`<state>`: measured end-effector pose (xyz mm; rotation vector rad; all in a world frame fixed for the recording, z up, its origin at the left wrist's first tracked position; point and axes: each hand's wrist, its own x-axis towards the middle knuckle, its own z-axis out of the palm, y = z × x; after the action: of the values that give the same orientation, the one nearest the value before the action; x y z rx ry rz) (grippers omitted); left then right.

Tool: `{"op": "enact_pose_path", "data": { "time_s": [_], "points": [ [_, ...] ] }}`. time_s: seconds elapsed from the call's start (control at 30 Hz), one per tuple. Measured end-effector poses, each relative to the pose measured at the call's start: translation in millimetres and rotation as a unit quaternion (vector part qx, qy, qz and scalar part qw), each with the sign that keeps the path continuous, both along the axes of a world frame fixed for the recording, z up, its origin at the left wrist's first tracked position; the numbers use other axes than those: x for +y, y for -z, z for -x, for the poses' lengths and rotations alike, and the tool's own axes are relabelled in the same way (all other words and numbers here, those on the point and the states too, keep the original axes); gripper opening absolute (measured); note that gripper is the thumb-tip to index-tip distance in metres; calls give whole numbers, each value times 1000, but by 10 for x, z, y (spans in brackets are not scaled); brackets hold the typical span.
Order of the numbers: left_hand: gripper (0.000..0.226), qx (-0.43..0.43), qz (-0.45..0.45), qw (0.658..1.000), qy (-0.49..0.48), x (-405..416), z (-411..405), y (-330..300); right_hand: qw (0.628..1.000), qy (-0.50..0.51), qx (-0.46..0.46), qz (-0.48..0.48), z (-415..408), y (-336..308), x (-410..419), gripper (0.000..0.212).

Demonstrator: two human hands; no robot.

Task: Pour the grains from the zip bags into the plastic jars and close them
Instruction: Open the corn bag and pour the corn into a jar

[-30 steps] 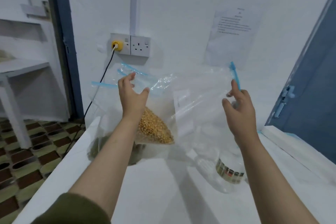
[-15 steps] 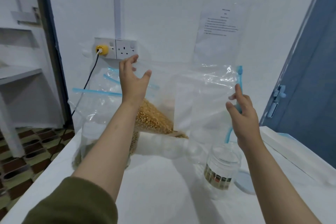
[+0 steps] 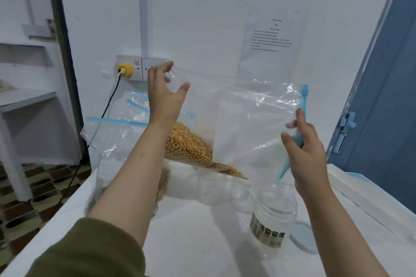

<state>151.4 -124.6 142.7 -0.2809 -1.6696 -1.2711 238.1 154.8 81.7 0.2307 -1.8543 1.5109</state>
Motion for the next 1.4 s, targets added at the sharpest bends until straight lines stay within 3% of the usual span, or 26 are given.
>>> {"op": "enact_pose_path", "data": {
  "time_s": [0.2, 0.33, 0.47, 0.83, 1.4],
  "points": [
    [53, 17, 22, 1000, 2, -9, -14, -36, 1000, -7, -12, 7, -3, 113, 10, 55],
    [53, 16, 16, 1000, 5, -28, -13, -35, 996, 29, 4, -86, -32, 192, 33, 60],
    [53, 13, 25, 1000, 9, -14, -15, -16, 991, 54, 19, -121, 4, 261, 89, 63],
    [54, 11, 49, 999, 20, 70, -1, -61, 985, 103, 48, -128, -23, 341, 133, 65],
    [51, 35, 61, 997, 32, 120, -60, -221, 990, 73, 66, -98, -141, 382, 183, 65]
  ]
}}
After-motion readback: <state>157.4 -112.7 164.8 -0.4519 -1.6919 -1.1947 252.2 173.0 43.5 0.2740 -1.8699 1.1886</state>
